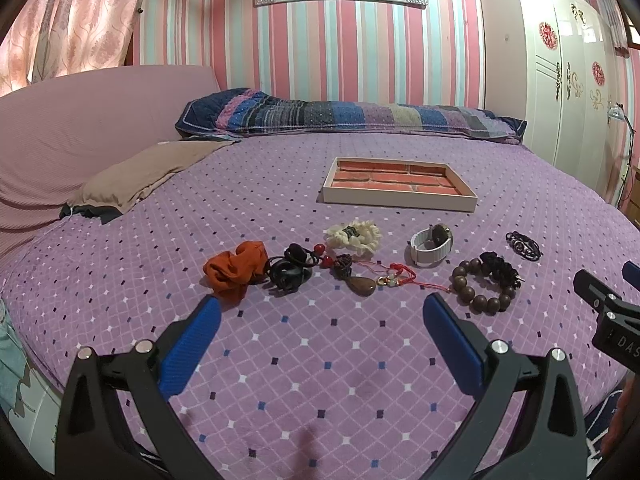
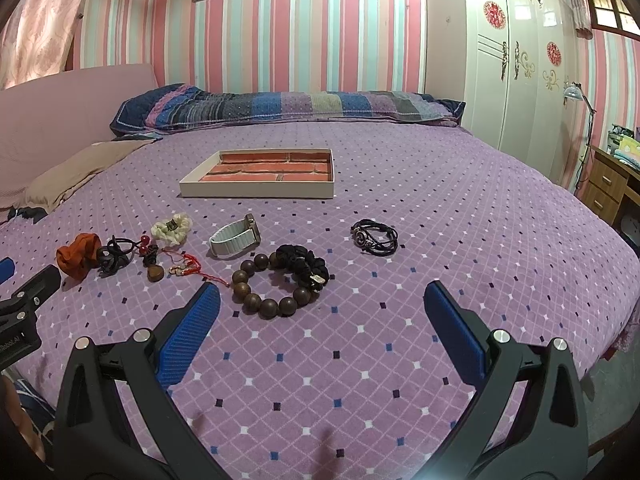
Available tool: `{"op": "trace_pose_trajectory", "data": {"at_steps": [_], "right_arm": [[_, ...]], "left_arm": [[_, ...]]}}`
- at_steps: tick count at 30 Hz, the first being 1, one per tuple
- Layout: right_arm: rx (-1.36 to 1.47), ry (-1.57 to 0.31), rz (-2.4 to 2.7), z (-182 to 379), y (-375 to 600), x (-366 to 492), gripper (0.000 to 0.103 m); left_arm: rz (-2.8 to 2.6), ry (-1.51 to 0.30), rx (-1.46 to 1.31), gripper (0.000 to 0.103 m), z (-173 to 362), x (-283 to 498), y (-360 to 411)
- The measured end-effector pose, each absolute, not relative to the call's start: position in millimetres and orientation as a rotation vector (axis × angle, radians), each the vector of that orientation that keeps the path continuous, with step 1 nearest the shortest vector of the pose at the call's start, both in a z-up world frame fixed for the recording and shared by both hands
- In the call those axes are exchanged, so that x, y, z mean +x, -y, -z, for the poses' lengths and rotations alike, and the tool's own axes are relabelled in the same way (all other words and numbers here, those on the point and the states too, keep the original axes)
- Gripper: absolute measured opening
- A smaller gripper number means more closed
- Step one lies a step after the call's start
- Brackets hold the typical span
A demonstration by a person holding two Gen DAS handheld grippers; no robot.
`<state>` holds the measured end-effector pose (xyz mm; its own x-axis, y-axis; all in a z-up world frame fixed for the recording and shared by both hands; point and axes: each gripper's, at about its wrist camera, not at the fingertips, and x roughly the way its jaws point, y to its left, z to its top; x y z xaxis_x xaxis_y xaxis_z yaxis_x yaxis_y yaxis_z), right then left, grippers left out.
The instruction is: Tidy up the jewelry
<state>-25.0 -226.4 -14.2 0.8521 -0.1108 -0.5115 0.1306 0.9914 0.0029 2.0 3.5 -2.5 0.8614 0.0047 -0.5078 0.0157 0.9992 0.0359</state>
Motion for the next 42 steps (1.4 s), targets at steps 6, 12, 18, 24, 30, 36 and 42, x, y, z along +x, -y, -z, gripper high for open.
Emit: {"op": "trace_pose_trajectory", "data": {"at_steps": [6,12,18,24,30,36,42], "right_arm": [[0.036,-0.537,0.128,15,227,-25,0.099],[0.038,-0.537,0.128,15,227,-25,0.099],[0.036,-0.537,0.127,15,227,-24,0.099],[0.034,-0.539,0.130,18,228,-23,0.099],[0.029,-0.540,0.135,20,227,-20,0.099],[0.026,-0.547,0.136,20,226,-17,0.099],[0.018,-0.547,0.144,21,224,-15,0.099]], "left_arm": [[0.008,-0.535,0.037,0.099,3,2,-4],[0.007,-0.535,0.037,0.099,3,2,-4],[0.011,-0.537,0.040,0.099,6,2,-4],[0.010,-0.539,0.039,0.099,7,2,-4],[0.012,-0.544,0.039,0.099,9,6,-6],[0.011,-0.544,0.038,0.099,9,7,-7],[0.019,-0.557,0.036,0.099,12,11,-10]]}}
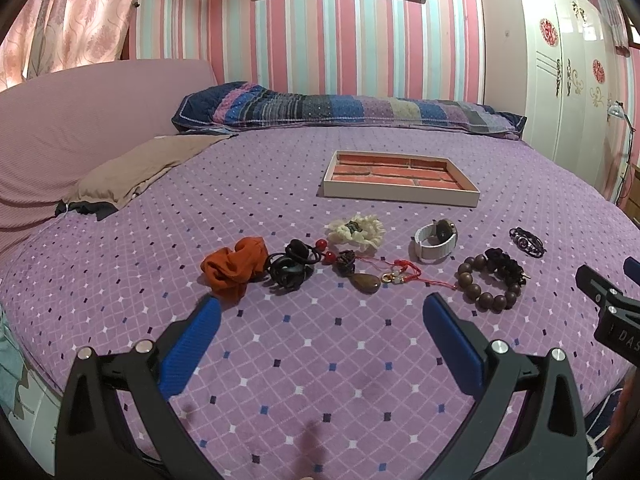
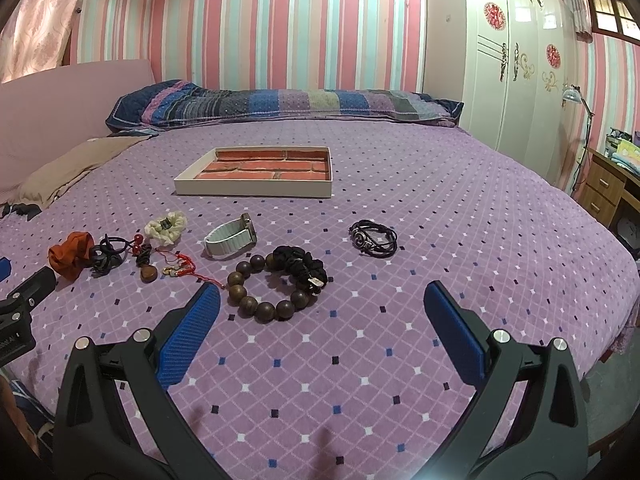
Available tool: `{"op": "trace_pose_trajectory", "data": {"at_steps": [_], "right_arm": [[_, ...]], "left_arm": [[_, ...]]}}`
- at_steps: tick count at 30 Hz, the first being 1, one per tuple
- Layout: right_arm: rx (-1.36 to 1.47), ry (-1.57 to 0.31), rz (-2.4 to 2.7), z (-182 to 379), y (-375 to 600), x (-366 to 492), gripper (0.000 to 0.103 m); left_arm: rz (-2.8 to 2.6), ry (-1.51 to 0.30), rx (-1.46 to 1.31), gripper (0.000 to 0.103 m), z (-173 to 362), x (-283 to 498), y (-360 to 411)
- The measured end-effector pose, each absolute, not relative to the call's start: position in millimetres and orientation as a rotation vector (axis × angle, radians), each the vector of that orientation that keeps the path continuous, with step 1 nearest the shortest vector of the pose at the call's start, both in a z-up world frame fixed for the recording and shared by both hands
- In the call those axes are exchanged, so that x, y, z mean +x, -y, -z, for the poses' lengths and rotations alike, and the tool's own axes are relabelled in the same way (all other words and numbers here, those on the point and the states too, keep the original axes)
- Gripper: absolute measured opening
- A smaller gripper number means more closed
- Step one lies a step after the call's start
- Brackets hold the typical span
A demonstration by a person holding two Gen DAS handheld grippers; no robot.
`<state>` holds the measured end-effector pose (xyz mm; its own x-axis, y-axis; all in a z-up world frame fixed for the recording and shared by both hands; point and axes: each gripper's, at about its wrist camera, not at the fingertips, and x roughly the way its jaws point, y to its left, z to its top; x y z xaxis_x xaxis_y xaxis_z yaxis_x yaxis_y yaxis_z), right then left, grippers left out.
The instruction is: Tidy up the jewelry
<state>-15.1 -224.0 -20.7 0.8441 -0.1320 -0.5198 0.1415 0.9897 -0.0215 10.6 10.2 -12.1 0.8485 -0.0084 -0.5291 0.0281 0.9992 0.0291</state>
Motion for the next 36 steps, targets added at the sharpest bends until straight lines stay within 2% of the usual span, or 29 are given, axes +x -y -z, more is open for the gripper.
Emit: {"op": "trace_pose_trajectory", "data": {"at_steps": [23,36], "right_arm": [[0.018,-0.600,0.198,37,230,30,0.099],[-0.025,-0.665,0.231,71,221,81,0.099]], "left_arm": [[-0.019,-0.580,0.046,0.099,24,49,-50],[-0.002,-0.640,0.029,0.099,45,97,-87]]}}
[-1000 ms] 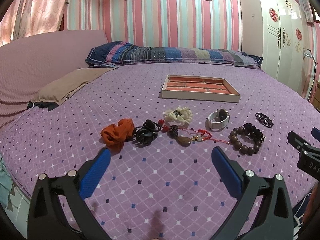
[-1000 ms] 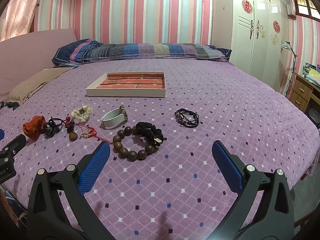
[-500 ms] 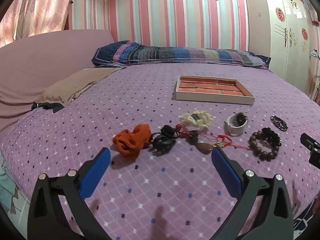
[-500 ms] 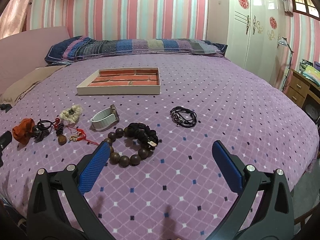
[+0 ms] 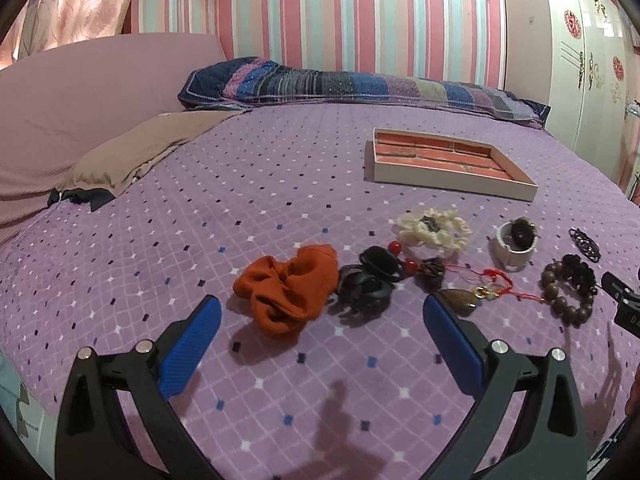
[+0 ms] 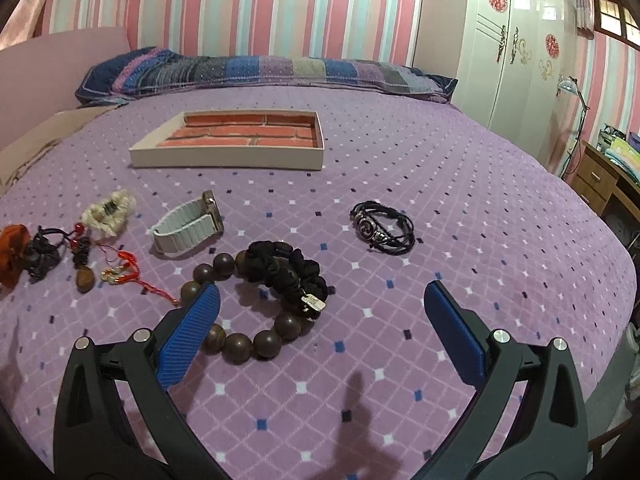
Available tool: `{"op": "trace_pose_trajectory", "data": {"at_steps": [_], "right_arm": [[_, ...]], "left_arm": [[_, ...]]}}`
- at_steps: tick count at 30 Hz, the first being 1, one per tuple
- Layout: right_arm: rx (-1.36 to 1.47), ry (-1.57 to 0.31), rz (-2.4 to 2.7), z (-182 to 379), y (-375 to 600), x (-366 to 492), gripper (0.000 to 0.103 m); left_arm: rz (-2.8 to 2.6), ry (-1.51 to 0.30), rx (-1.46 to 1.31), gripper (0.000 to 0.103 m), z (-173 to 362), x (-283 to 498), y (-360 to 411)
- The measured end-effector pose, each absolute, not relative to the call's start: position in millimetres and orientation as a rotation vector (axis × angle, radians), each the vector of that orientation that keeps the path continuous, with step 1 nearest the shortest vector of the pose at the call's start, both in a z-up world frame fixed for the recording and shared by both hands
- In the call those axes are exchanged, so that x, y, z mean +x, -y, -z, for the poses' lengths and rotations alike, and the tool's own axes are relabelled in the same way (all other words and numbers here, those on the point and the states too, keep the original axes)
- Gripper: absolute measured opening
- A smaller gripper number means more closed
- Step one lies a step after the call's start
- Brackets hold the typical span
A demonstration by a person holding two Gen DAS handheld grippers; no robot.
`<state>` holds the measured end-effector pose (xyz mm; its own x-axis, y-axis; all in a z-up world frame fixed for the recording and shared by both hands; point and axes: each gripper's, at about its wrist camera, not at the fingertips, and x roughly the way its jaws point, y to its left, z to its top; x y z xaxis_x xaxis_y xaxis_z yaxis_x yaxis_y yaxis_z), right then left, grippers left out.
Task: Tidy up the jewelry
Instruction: 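Lower the left tool onto the orange scrunchie while the right tool reaches the black beaded bracelet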
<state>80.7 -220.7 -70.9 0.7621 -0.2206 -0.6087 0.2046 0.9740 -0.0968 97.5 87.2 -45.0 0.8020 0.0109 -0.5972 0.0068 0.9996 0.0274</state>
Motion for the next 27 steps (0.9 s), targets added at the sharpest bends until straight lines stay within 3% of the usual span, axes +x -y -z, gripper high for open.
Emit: {"op": "trace_pose_trajectory", "data": {"at_steps": [7,19,21,23,25,27], "right_arm": [[-0.055,-0.688,0.239,85,215,101,0.097],[-0.062,-0.703,0.215,101,216,126,0.067],[-0.060,-0.700,0.205,101,215,128,0.059],[-0.064,-0.703,0.193,102,214,132,0.053],[-0.065,-0.717,0.179,105,213,136,0.044],[-0.058,-0.720,0.166,106,213,138,0.037]], "left_arm": [[-0.003,-0.620,0.046,0.099,53,115,-99],[0.025,-0.602,0.069,0.097,65,132,-115],[0.037,-0.608,0.059,0.091,66,135,-118],[0.049,-0.631,0.057,0.074,69,139,-119],[0.066,-0.655,0.052,0.064,73,143,-120],[0.072,-0.668,0.045,0.062,76,145,-121]]}}
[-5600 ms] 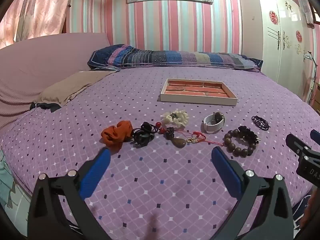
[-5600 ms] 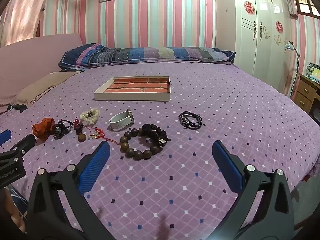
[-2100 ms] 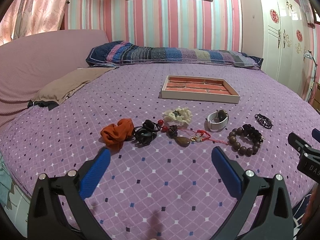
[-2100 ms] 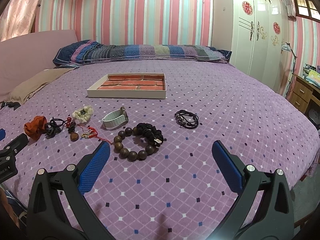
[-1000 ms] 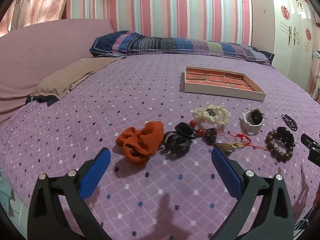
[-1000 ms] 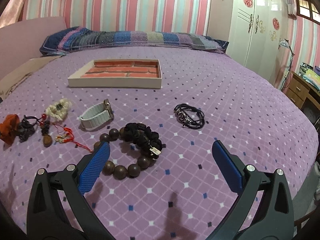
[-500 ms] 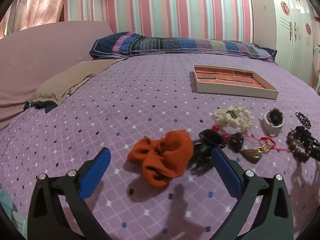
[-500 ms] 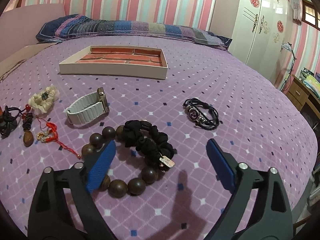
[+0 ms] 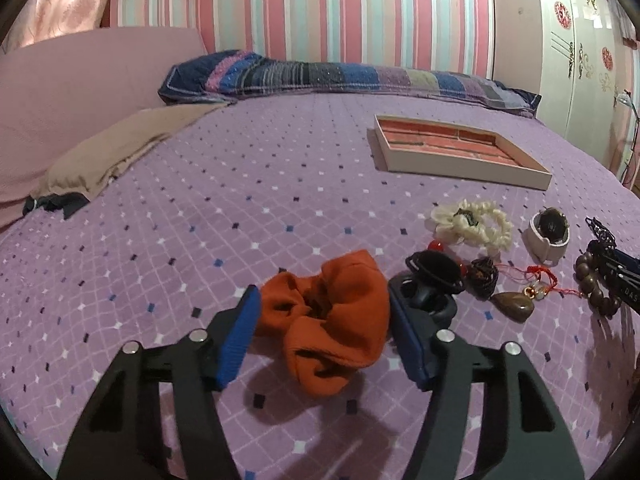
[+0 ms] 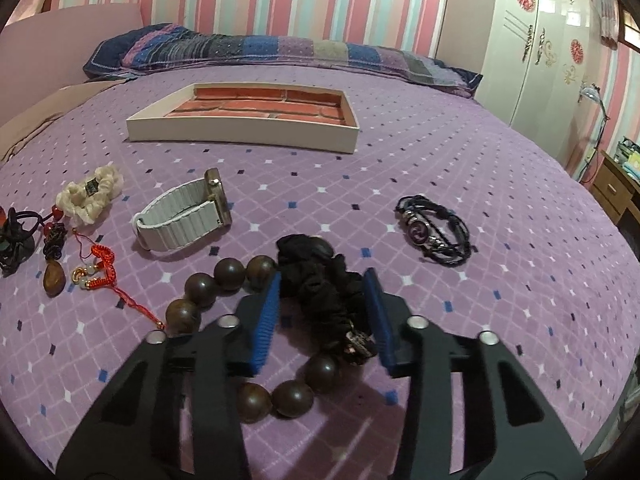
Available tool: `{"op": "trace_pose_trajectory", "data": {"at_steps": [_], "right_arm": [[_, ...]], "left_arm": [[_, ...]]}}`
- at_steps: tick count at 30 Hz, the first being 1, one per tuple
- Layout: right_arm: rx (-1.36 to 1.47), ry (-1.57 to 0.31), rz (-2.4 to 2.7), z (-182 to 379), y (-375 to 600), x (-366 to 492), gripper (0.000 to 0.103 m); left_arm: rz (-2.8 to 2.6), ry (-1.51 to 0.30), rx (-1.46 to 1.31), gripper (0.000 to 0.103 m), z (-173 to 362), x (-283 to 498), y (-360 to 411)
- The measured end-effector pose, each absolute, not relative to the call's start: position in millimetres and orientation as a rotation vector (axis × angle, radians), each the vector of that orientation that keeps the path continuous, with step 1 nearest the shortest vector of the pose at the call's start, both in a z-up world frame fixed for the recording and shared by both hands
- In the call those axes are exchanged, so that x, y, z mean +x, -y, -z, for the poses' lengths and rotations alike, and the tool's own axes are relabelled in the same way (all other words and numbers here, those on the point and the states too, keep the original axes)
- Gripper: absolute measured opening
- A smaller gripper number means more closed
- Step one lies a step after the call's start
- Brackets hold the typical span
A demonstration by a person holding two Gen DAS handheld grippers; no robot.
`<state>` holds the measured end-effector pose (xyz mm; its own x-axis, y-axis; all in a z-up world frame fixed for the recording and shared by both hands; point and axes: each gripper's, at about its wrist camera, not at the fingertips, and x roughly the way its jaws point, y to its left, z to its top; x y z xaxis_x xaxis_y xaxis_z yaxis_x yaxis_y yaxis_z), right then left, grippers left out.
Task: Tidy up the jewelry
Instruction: 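Lower the left tool onto the orange scrunchie while the right tool reaches the black beaded bracelet, then close the left tool on the orange scrunchie while the right tool grips the black bracelet, then carry both held items over the white tray and lower them in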
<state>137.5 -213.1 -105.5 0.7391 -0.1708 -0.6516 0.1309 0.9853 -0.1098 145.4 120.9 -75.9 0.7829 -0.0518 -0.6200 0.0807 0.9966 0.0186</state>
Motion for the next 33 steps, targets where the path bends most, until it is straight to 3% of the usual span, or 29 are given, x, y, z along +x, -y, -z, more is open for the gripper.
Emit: {"op": "trace_pose_trajectory", "data": {"at_steps": [2,10,16,33], "right_arm": [[-0.053,-0.714,0.151,105,213,139,0.034],[-0.020,-0.706,0.102,103,219,141,0.018],[0.007,-0.699,0.090,98,227,138,0.014],[0.069,-0.623,0.030,57,251,149,0.014]], "left_arm": [[0.080,-0.671,0.047,0.052,77,147,-122],[0.096,-0.702,0.024,0.031,79,153,-126],[0.081,-0.712,0.004,0.022,71,153,-131],[0.162,-0.655,0.019,0.020,20,150,-57]]}}
